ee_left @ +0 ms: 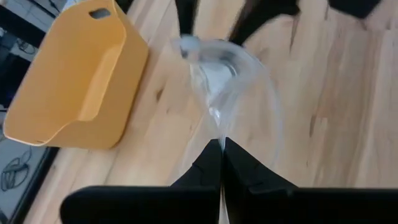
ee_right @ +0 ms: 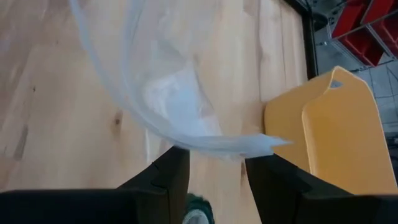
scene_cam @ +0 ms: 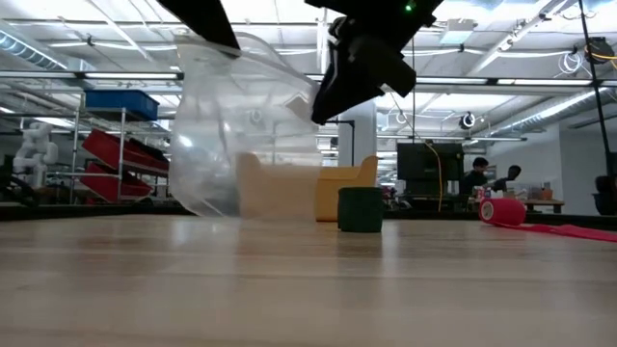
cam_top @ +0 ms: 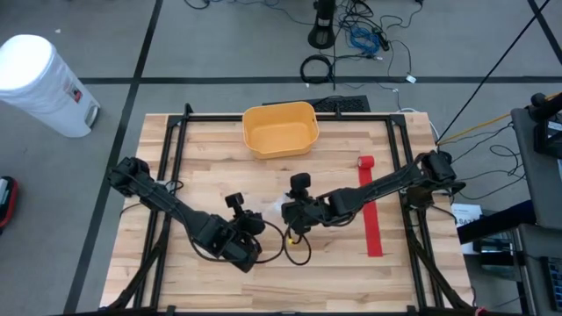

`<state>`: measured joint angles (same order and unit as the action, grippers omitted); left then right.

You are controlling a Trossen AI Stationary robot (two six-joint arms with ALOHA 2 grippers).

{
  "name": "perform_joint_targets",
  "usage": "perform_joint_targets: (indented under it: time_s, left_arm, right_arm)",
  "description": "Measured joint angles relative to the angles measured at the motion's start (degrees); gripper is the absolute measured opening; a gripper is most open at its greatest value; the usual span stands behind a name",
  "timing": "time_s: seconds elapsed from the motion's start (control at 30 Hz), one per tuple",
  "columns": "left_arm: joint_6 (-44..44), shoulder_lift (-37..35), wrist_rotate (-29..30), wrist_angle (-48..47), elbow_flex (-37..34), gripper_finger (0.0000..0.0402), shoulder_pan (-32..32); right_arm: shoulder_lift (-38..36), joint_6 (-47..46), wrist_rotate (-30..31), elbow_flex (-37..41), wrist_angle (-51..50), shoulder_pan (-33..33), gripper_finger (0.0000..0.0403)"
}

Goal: Roll bandage
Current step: Open the transparent zip bag

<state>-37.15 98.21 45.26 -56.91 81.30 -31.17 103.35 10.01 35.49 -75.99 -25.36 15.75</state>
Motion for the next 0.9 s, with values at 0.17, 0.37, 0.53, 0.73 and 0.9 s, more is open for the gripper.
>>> perform_joint_targets:
  time_s: [0.17,0.37,0.53,0.73,0.9]
  left_arm:
    - [0.00,0.00,3.61,-0.16,0.00,0.0002,0.58]
    - [-5.24,0.00,10.41,-5.30,0.00,0.0002,1.19]
    - [-18.57,0.00,15.11,-18.66,0.00,0.0002,1.22]
    - [-30.77,0.00,13.99,-27.49,0.00,0.0002,1.16]
    - [-29.67,0.00,9.26,-27.01,0.00,0.0002,1.15]
  right_arm:
    - [-2.76,-2.13,0.48,0.00,-3.46,2.19,0.0141]
    - [-6.59,-5.05,0.49,0.00,-4.95,6.28,0.0141]
    - [-7.83,-6.31,1.80,0.00,-8.42,8.80,0.0141]
    - [-7.89,-6.38,2.92,0.00,-7.72,9.04,0.0141]
    - [-7.34,-0.40,3.51,0.00,1.53,8.55,0.0141]
